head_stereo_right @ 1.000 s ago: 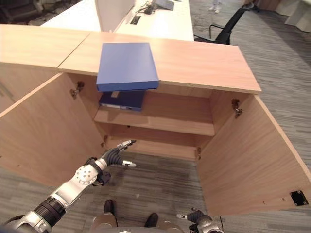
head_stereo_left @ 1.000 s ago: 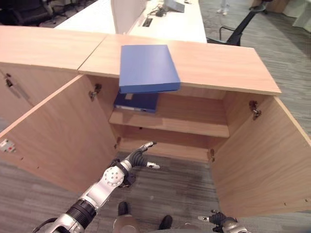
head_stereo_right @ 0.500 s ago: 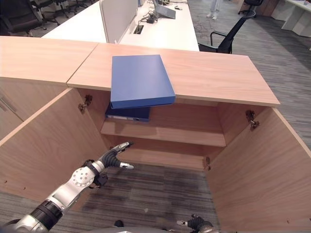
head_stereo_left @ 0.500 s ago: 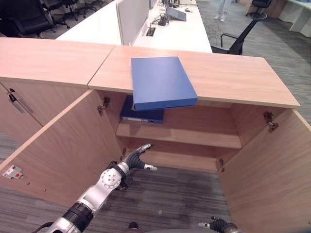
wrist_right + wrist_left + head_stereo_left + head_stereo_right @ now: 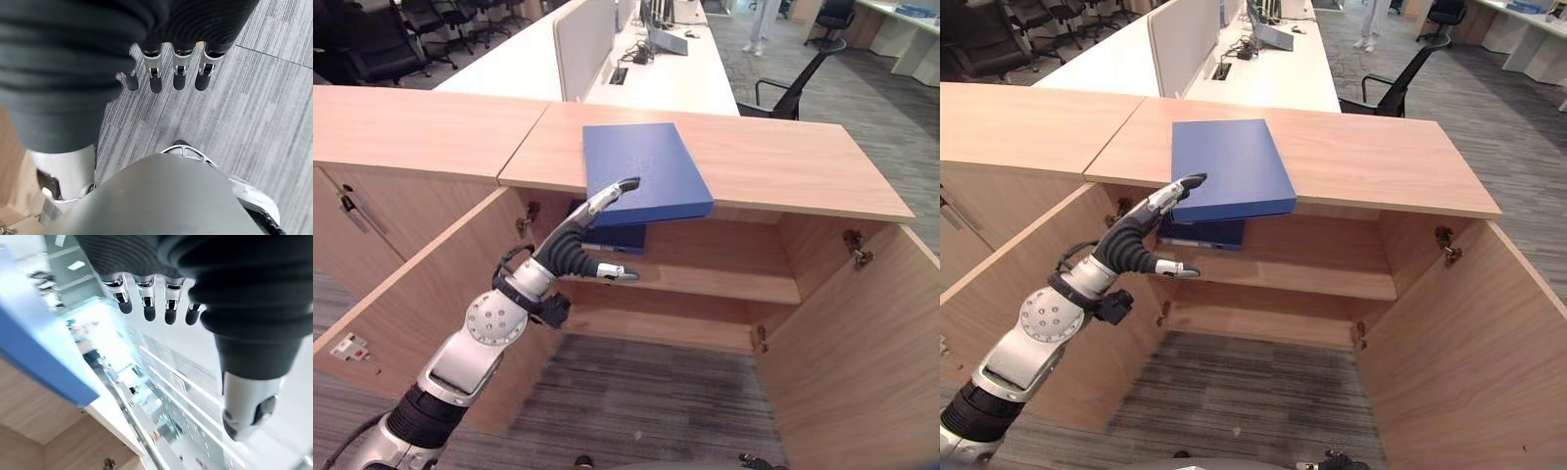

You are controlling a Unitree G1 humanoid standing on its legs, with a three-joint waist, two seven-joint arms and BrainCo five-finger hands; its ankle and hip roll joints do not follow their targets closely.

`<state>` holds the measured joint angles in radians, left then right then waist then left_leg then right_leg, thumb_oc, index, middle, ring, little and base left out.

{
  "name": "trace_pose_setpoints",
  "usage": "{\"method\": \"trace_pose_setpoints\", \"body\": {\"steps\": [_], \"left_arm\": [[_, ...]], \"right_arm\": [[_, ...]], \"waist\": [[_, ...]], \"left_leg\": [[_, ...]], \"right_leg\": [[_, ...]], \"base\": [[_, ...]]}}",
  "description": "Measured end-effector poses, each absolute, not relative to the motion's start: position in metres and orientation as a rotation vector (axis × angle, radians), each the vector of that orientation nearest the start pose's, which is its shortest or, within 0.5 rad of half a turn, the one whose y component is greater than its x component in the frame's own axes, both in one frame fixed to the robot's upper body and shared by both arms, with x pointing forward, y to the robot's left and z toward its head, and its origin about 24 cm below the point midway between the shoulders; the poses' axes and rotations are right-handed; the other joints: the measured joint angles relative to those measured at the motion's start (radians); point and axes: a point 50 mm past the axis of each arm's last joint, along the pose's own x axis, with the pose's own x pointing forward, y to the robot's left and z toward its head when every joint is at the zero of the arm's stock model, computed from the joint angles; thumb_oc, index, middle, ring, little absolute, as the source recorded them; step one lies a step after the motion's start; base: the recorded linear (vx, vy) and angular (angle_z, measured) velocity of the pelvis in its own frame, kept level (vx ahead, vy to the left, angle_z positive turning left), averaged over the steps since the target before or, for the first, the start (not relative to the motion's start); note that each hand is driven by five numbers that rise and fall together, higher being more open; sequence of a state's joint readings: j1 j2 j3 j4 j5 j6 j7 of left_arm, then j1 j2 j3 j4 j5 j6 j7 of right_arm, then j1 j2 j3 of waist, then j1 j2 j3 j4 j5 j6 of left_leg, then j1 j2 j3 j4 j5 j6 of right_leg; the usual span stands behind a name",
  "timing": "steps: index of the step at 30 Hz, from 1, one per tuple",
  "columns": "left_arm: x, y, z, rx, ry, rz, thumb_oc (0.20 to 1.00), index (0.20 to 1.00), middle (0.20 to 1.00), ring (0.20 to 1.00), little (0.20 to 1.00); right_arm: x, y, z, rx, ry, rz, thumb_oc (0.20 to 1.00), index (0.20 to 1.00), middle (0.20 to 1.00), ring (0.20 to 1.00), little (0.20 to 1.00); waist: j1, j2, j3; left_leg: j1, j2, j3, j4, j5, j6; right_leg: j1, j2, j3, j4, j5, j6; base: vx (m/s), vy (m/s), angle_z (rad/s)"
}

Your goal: Put the empty folder in the office cabinet

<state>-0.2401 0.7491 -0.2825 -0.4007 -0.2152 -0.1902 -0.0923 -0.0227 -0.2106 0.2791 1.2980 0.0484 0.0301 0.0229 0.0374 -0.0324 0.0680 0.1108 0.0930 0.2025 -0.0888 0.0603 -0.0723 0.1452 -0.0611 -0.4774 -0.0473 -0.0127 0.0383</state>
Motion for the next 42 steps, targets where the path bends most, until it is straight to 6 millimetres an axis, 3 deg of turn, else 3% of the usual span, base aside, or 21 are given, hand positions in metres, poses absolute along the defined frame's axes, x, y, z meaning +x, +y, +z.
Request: {"method": "trace_pose_setpoints", "body": {"steps": [7, 11, 12, 15, 17, 21, 28, 34, 42], "left_arm": [[0.242, 0.153, 0.199, 0.465, -0.694, -0.465, 1.0, 1.0, 1.0, 1.0, 1.0], [0.246, 0.152, 0.207, 0.682, -0.787, -0.358, 1.0, 1.0, 1.0, 1.0, 1.0], [0.257, 0.149, 0.207, 0.807, -0.808, -0.315, 1.0, 1.0, 1.0, 1.0, 1.0], [0.278, 0.144, 0.199, 0.992, -0.792, -0.3, 1.0, 1.0, 1.0, 1.0, 1.0], [0.279, 0.143, 0.195, 1.042, -0.789, -0.292, 1.0, 1.0, 1.0, 1.0, 1.0], [0.298, 0.144, 0.172, 1.215, -0.713, -0.257, 1.0, 1.0, 1.0, 1.0, 1.0], [0.3, 0.141, 0.165, 1.3, -0.721, -0.236, 1.0, 1.0, 1.0, 1.0, 1.0], [0.315, 0.143, 0.151, 1.28, -0.622, -0.19, 1.0, 1.0, 1.0, 1.0, 1.0], [0.336, 0.142, 0.157, 1.495, -0.634, -0.097, 1.0, 1.0, 1.0, 1.0, 1.0]], "right_arm": [[0.073, -0.218, -0.169, -0.306, 1.332, 0.081, 1.0, 1.0, 1.0, 1.0, 1.0], [0.077, -0.218, -0.169, -0.309, 1.329, 0.071, 1.0, 1.0, 1.0, 1.0, 1.0], [0.076, -0.218, -0.169, -0.318, 1.329, 0.071, 1.0, 1.0, 1.0, 1.0, 1.0], [0.084, -0.218, -0.168, -0.332, 1.305, 0.061, 1.0, 1.0, 1.0, 1.0, 1.0], [0.086, -0.218, -0.167, -0.337, 1.298, 0.057, 1.0, 1.0, 1.0, 1.0, 1.0], [0.085, -0.22, -0.167, -0.349, 1.297, 0.041, 1.0, 1.0, 1.0, 1.0, 1.0], [0.08, -0.221, -0.168, -0.358, 1.305, 0.028, 1.0, 1.0, 1.0, 1.0, 1.0], [0.08, -0.222, -0.167, -0.357, 1.302, 0.024, 1.0, 1.0, 1.0, 1.0, 1.0], [0.08, -0.221, -0.167, -0.354, 1.298, 0.024, 1.0, 1.0, 1.0, 1.0, 1.0]], "waist": [[0.012, 0.009, 0.003], [0.007, 0.009, 0.003], [0.005, 0.01, 0.003], [-0.008, 0.017, -0.001], [-0.029, 0.019, 0.0], [-0.054, 0.027, -0.002], [-0.063, 0.031, -0.005], [-0.08, 0.033, -0.011], [-0.088, 0.029, -0.015]], "left_leg": [[0.001, -0.001, -0.004, 0.0, 0.0, 0.0], [0.004, -0.001, -0.006, 0.0, 0.0, 0.0], [0.005, -0.001, -0.005, 0.0, 0.0, 0.0], [0.003, -0.001, 0.004, 0.0, 0.0, 0.0], [0.002, -0.001, 0.01, 0.0, 0.0, 0.0], [0.003, 0.0, 0.027, 0.0, 0.0, 0.0], [0.008, 0.0, 0.038, 0.0, -0.002, 0.003], [0.013, 0.0, 0.06, 0.0, -0.006, 0.008], [0.014, 0.0, 0.071, 0.0, -0.006, 0.009]], "right_leg": [[0.01, 0.003, -0.004, -0.013, 0.004, -0.003], [0.013, 0.004, -0.005, -0.014, 0.004, -0.003], [0.01, 0.004, -0.006, -0.015, 0.005, -0.002], [0.007, 0.002, 0.001, -0.015, 0.007, 0.001], [0.005, 0.002, 0.004, -0.017, 0.012, 0.001], [-0.004, 0.003, 0.023, -0.015, 0.015, -0.003], [-0.005, 0.003, 0.031, -0.015, 0.015, -0.003], [-0.016, 0.001, 0.054, -0.015, 0.024, -0.001], [-0.02, 0.001, 0.066, -0.014, 0.026, 0.001]], "base": [[-0.03, 0.002, 0.03], [0.0, 0.004, 0.01], [0.0, 0.0, 0.0], [0.0, 0.015, -0.1], [0.0, 0.026, -0.11], [-0.01, 0.018, -0.12], [0.0, 0.008, -0.03], [-0.01, 0.008, -0.12], [-0.01, 0.003, -0.04]]}}
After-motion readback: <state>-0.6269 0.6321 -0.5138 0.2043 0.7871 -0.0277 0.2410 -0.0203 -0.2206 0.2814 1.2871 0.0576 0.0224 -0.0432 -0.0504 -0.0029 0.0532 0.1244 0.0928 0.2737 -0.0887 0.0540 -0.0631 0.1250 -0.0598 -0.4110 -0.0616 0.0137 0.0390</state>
